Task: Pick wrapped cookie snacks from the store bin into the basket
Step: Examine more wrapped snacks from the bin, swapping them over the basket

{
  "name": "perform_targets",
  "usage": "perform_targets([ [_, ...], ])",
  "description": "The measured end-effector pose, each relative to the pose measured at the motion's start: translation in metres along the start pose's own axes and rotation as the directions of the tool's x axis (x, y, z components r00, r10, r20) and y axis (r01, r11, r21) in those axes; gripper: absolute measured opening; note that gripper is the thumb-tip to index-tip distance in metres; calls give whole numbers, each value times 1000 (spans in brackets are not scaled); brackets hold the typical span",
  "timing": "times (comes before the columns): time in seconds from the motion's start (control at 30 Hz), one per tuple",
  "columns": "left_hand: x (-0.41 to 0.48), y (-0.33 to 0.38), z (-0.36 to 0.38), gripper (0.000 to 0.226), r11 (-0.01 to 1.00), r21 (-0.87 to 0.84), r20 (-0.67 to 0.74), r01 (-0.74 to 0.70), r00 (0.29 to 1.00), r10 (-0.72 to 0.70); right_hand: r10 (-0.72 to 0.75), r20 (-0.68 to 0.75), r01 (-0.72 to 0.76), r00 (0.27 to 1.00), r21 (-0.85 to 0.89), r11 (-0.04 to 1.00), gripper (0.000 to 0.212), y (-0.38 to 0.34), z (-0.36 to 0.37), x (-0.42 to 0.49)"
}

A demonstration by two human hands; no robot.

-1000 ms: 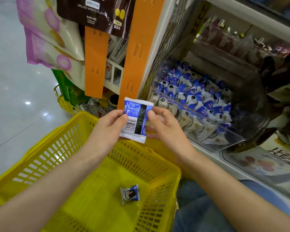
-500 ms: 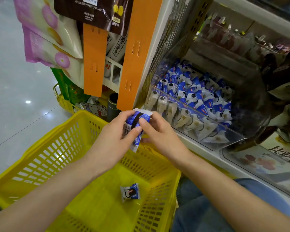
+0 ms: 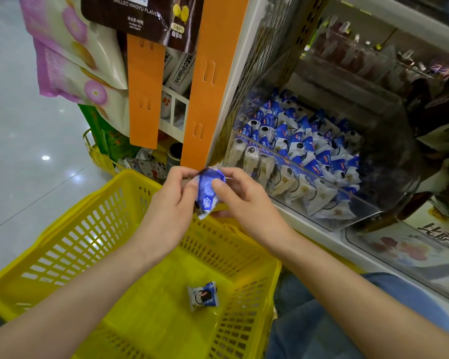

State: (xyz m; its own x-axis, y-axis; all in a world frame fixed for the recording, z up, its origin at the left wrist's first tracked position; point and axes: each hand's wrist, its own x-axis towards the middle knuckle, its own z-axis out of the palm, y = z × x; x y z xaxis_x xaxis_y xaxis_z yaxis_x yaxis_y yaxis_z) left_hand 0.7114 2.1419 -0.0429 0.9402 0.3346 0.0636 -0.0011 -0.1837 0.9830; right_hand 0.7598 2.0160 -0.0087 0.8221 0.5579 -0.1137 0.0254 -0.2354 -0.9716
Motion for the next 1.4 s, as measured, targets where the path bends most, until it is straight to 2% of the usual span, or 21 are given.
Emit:
perform_targets([
  [0.1,3,-1,-1,19,991,-87,-31,97,994,-100,-10,80,13,997,-30,999,36,1,1,-3],
  [0.2,2,4,-1,23,975,-187,13,124,992,-123,-16,39,19,999,-74,997,51,3,1,-4],
  [0.27,1,9,-1,25,970,-219,44,105,994,-98,-69,-23,63,997,-196,979,57,4,-1,-4],
  [0.37,-1,12,-1,18,944,-313,128,100,990,-62,-201,-74,153,977,-413,898,65,7,-2,-5],
  [0.43,-3,11,1,31,939,-330,186,101,982,-40,-258,-86,175,962,-530,830,70,9,-2,-6],
  [0.5,-1,8,4,30,953,-297,137,60,990,-19,-281,-73,194,957,-557,807,74,10,-2,-6],
  [0.6,6,5,2,18,969,-244,-6,44,999,-47,-243,-29,200,970,-481,854,79,8,-1,-6],
  [0.73,10,7,-1,15,948,-315,-8,36,999,-41,-152,-10,141,988,-323,936,49,5,-4,-5],
  [0.83,12,12,-1,17,947,-321,-26,7,1000,-16,-103,-14,99,995,-184,978,39,2,-5,-3],
  [1.0,24,23,-3,15,983,-134,-77,-126,990,117,-133,-52,120,990,-203,972,30,-4,-11,-4],
  [1.1,28,34,1,11,972,-3,-31,-235,972,235,-108,-76,96,991,-144,985,28,-7,-15,-7],
  [1.23,34,53,11,4,935,79,17,-345,939,344,-94,-94,95,991,2,996,23,-18,-28,-15],
  [1.33,41,66,20,22,900,139,81,-412,911,405,-154,-214,160,965,13,987,23,-32,-47,-18],
  [1.4,47,70,25,31,839,249,138,-485,875,464,-179,-338,175,924,-41,984,25,-41,-63,-14],
])
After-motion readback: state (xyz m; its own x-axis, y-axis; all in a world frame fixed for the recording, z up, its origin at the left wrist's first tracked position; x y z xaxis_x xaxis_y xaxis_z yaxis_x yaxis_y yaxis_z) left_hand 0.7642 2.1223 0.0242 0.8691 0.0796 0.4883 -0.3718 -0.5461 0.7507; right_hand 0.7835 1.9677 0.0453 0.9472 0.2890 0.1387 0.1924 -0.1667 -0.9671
